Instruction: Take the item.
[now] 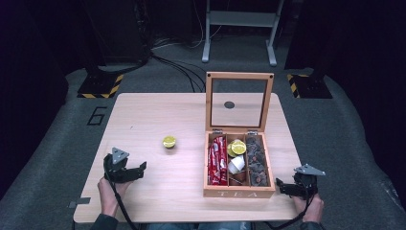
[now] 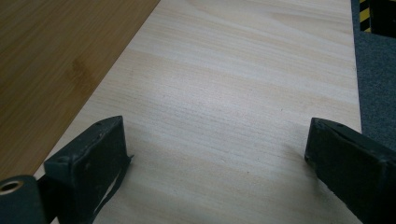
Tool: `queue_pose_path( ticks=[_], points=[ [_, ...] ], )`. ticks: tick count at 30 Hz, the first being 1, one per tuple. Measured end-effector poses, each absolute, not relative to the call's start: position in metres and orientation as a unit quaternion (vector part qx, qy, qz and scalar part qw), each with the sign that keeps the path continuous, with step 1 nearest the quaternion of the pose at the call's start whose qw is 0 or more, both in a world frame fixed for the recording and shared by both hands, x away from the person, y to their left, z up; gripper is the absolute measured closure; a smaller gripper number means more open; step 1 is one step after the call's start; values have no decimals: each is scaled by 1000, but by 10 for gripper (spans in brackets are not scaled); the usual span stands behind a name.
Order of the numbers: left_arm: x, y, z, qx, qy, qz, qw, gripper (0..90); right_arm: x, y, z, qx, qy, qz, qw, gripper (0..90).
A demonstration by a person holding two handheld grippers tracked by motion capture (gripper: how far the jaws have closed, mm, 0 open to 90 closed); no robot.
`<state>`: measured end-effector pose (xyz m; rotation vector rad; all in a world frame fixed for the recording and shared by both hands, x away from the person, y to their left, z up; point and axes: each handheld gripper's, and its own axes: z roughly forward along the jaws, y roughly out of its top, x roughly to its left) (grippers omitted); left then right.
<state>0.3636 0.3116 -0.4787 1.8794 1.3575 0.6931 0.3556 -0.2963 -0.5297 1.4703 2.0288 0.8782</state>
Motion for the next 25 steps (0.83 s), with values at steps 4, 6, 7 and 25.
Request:
queue_pose_path(
  ticks=[4, 6, 7, 25],
  points=[
    [357, 324, -488, 723, 535, 268, 346, 139, 356, -296, -530, 538, 741, 321, 241, 51],
    [354, 331, -494, 720, 544, 266, 339, 138, 356, -296, -530, 538, 741, 321, 241, 51],
    [352, 334, -496, 723, 547, 260, 333, 138, 356, -296, -530, 539, 740, 322, 241, 51],
    [350, 347, -521, 726, 567, 242, 305, 106, 356, -297, -530, 536, 743, 322, 240, 51]
  ],
)
